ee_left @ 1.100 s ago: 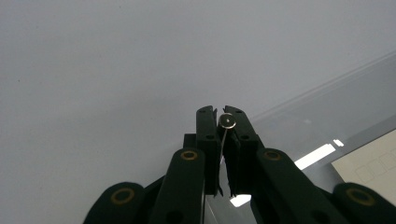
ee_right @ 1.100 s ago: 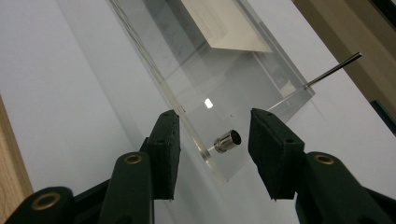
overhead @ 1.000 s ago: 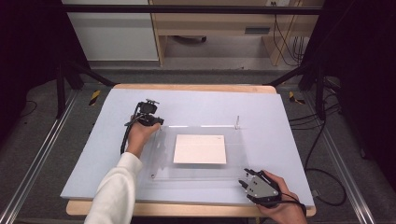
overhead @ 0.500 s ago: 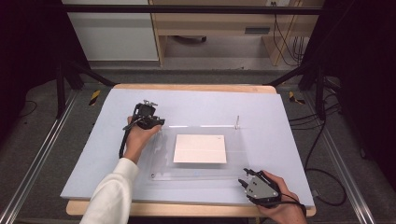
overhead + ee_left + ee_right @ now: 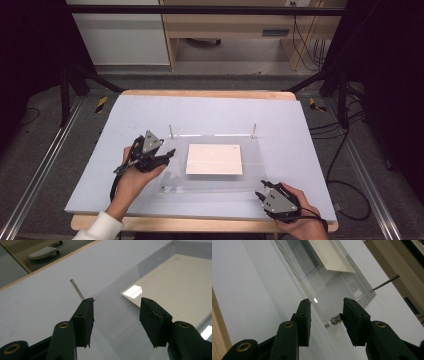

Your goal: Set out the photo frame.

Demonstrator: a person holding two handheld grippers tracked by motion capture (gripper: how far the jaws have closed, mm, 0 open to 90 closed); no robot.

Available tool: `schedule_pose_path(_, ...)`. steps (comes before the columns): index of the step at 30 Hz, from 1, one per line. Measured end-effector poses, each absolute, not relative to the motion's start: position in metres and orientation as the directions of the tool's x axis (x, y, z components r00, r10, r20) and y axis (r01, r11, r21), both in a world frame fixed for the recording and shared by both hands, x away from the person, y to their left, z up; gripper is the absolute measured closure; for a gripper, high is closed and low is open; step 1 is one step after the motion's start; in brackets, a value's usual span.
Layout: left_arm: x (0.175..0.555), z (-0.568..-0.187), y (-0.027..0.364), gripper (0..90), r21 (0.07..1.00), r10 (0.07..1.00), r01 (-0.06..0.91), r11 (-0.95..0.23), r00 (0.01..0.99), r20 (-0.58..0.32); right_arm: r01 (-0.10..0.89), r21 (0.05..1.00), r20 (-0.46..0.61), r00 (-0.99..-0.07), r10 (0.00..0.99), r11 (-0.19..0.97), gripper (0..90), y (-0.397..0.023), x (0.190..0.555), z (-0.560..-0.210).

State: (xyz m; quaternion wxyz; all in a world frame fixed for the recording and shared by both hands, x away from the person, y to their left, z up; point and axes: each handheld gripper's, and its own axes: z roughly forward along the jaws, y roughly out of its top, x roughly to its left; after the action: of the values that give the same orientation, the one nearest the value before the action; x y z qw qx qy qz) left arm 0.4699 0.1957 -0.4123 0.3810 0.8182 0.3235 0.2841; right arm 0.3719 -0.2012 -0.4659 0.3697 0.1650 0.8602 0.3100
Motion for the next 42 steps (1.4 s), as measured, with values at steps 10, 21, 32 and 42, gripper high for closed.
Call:
schedule_pose_path(10,0.403,-0.418,0.191,31.0,0.761,0.583,0.132,-0.635,0.728,0.36,0.057,0.658,-0.534,-0.669,0.518,0.751,59.4,-0.201,0.372,-0.465)
schedule_pose_path(21,0.379,-0.439,0.173,31.4,0.638,0.417,-0.005,-0.77,0.753,0.509,0.059,0.664,-0.53,-0.666,0.525,0.745,59.3,-0.201,0.372,-0.463)
schedule_pose_path(32,0.385,-0.457,0.16,35.2,0.562,0.36,-0.029,-0.827,0.739,0.569,0.059,0.665,-0.531,-0.664,0.527,0.745,59.3,-0.201,0.372,-0.463)
schedule_pose_path(42,0.391,-0.464,0.154,37.6,0.536,0.359,-0.022,-0.844,0.72,0.594,0.06,0.668,-0.528,-0.664,0.53,0.741,59.3,-0.202,0.372,-0.462)
